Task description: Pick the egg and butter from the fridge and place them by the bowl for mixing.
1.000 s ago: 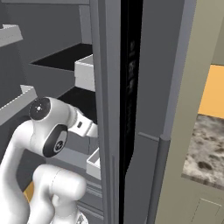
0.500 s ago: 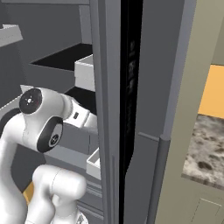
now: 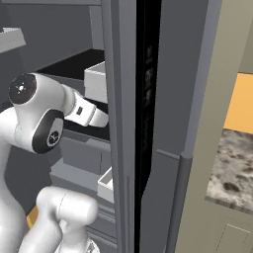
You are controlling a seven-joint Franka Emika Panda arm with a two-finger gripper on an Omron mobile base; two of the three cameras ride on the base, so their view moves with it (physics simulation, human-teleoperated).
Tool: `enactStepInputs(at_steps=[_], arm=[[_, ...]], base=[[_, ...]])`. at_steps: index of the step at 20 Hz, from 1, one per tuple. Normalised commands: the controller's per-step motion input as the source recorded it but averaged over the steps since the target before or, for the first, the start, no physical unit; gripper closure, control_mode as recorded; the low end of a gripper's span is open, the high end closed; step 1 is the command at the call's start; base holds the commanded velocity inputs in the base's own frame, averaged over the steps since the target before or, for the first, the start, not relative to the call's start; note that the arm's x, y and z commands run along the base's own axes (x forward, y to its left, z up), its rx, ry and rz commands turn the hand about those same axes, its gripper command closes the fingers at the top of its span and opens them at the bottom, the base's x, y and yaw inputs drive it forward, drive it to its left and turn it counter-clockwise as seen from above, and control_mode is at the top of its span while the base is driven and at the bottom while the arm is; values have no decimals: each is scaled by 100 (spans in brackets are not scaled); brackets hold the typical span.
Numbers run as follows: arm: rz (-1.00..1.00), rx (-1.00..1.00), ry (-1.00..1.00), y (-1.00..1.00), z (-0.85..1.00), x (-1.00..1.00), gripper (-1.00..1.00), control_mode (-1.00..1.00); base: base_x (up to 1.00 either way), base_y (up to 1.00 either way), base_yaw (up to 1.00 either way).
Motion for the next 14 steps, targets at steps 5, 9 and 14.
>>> enactStepInputs(at_steps=[5,9,14], arm=[[0,0,-3,15,48,-5,-100,-100],[1,0,0,3,37,0,-100,-100],[10,-9,0,0,31,0,-100,-100]], base=[[0,0,0],[0,0,0],[0,0,0]])
